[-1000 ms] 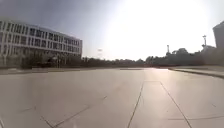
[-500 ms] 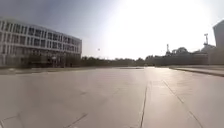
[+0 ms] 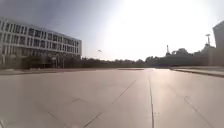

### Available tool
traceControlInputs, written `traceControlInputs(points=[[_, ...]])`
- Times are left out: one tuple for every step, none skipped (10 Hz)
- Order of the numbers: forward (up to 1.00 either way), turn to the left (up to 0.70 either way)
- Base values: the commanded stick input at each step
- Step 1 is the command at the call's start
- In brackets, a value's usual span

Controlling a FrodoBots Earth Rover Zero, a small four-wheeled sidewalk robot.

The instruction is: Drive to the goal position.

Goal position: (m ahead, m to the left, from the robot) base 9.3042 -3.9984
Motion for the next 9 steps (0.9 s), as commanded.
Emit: traceControlInputs(points=[[0.67,0.00],[0.68,0.00],[0.67,0.00],[0.68,0.00],[0.68,0.00],[0.68,0.00],[0.68,0.00],[0.67,0.00],[0.67,0.00]])
